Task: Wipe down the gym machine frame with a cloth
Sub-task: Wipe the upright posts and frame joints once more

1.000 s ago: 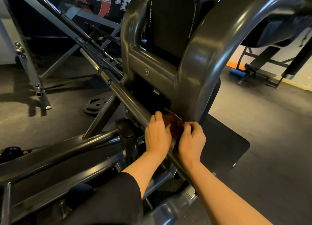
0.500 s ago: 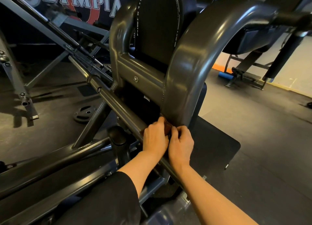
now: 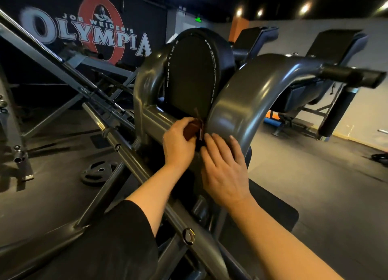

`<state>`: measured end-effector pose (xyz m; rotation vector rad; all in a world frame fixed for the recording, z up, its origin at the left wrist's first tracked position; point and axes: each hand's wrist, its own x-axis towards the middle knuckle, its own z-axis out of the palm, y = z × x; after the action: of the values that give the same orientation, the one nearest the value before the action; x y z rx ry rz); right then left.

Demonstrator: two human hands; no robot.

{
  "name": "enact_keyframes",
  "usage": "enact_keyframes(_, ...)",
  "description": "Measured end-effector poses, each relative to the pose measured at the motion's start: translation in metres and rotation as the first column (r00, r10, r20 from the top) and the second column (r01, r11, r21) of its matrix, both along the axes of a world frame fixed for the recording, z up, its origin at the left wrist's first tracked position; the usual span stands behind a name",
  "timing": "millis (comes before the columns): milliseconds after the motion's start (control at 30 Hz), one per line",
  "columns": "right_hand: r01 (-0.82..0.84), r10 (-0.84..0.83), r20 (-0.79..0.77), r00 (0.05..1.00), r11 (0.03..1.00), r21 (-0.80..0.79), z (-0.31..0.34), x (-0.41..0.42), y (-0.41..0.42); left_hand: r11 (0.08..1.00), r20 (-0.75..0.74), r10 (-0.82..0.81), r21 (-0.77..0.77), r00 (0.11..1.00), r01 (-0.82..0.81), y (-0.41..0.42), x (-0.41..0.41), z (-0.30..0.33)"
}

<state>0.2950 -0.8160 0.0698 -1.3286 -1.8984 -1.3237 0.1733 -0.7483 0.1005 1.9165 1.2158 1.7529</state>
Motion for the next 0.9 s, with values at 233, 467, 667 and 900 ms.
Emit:
enact_keyframes(233, 0.045, -0.048, 0.018, 0.999, 0.990, 0.132, -0.016, -0.001, 0.014, 0.984, 0.154, -0.162, -0.044, 0.975, 0.170, 0.007, -0.004, -0.022)
enact_keyframes(467, 0.032, -0.028, -0.034, 0.999, 0.992, 0.119, -0.012, -0.005, 0.010, 0.998, 0.277, 0.018, 0.048, 0.961, -0.033, -0.030, 0.014, -0.067)
enact_keyframes(667, -0.001, 0.005, -0.044, 0.999, 0.995, 0.100, -0.009, -0.005, 0.006, 0.986, 0.304, 0.085, -0.161, 0.949, -0.037, -0.050, 0.019, -0.113)
enact_keyframes(900, -0.001, 0.002, -0.025, 1.000, 0.999, 0.043, -0.009, -0.001, 0.003, 0.998, 0.291, -0.057, -0.015, 0.955, 0.064, -0.021, 0.003, -0.026)
